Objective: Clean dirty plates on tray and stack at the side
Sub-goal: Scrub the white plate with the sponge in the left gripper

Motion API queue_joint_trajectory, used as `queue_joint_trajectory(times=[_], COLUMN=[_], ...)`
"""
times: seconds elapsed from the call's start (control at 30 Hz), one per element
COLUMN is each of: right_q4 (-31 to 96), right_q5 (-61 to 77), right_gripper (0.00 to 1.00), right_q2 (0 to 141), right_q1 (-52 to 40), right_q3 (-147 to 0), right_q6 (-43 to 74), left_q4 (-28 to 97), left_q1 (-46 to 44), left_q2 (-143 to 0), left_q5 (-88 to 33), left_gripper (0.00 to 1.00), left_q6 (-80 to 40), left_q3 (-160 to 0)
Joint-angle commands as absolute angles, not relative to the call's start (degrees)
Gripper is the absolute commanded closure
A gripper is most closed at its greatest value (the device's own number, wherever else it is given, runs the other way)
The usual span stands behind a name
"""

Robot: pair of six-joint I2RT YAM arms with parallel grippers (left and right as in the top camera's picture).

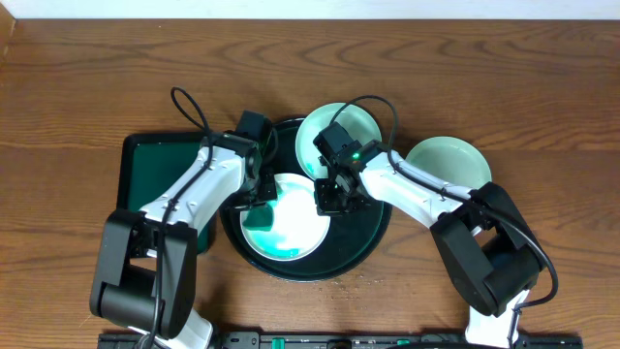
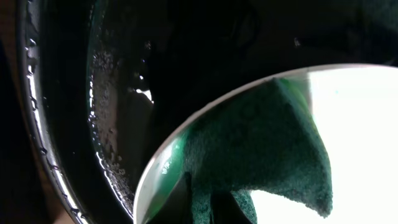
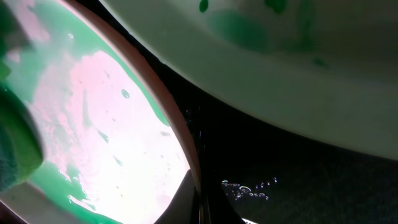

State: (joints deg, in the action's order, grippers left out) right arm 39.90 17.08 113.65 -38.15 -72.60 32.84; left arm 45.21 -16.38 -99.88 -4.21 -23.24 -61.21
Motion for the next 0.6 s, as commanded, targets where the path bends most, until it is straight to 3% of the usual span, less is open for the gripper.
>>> queue_joint_trajectory(times=[0.0, 0.27, 0.57], right_q4=[39.9, 39.9, 40.05], right_q5=[16.84, 16.99, 17.02], right_gripper=[0.99, 0.99, 0.99], right_q2=[114.54, 114.54, 114.54], right_q1=[-37.91, -37.89, -37.89], right_q3=[-73.49, -73.49, -73.49], right_q6=[33.8, 33.76, 33.58], left_q4=[45.6, 43.18, 39.51], left_q1=[-17.39, -21.74, -17.17], left_q2=[-101.08, -101.1, -100.88], left_q5=[-7.29, -23.46, -23.75], left_gripper=[0.93, 0.93, 0.93], left_q6=[-25.12, -20.12, -18.39], left_q3=[-59.99, -57.32, -59.53])
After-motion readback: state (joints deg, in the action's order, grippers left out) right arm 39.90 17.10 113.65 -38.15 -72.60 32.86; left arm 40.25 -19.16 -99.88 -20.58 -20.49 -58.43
